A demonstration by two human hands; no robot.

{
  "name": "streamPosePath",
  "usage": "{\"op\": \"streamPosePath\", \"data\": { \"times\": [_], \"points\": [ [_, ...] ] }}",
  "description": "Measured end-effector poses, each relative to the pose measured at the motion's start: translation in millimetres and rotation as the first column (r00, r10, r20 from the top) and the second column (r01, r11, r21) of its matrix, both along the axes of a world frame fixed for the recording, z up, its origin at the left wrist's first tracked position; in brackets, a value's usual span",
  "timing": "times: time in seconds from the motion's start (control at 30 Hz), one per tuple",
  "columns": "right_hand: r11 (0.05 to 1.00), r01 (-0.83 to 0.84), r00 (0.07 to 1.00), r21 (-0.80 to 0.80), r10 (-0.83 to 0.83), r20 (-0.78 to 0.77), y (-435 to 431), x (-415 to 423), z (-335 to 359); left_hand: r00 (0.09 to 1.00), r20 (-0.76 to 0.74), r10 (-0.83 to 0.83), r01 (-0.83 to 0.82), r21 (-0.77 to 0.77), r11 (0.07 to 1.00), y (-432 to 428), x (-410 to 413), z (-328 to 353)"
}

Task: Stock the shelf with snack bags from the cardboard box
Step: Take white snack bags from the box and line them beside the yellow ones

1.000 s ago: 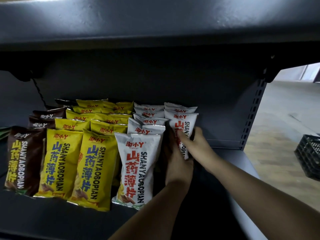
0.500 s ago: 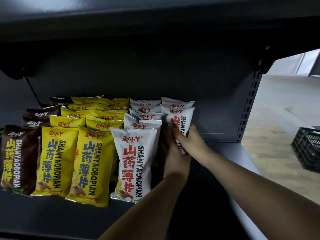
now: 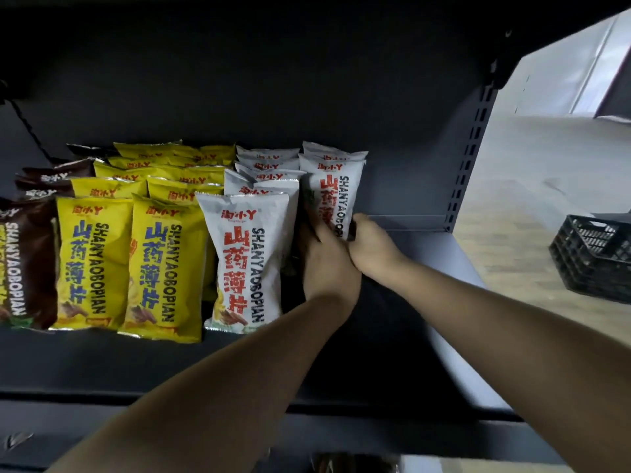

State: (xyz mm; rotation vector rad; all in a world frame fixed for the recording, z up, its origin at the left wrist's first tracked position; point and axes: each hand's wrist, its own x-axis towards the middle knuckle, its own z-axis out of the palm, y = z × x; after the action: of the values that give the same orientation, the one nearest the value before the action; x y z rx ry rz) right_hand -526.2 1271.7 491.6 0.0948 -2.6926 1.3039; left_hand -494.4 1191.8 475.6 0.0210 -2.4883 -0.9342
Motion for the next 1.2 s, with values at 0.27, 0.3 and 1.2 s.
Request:
{"op": "streamPosePath", "data": {
  "times": [0.27,0.3,1.2],
  "points": [
    [0.993,0.117,0.993,0.010,-0.117,0.004,8.1,36.6,3.2,0.985,0.049,-0.165,0.169,-0.094,0.981,2.6,59.8,15.7],
    [0.994,0.110,0.994,0.016,-0.111,0.004,9.1,44.5,5.5,0.984,0.055,-0.170,0.175,-0.109,0.979,1.0,65.4,18.2],
    [0.413,-0.585,0.729,0.698,0.645,0.229,-2.5,318.1,-68.2,0.690,0.474,-0.547,0.723,-0.402,0.562,-87.2,285.9,-114.8]
  ]
}}
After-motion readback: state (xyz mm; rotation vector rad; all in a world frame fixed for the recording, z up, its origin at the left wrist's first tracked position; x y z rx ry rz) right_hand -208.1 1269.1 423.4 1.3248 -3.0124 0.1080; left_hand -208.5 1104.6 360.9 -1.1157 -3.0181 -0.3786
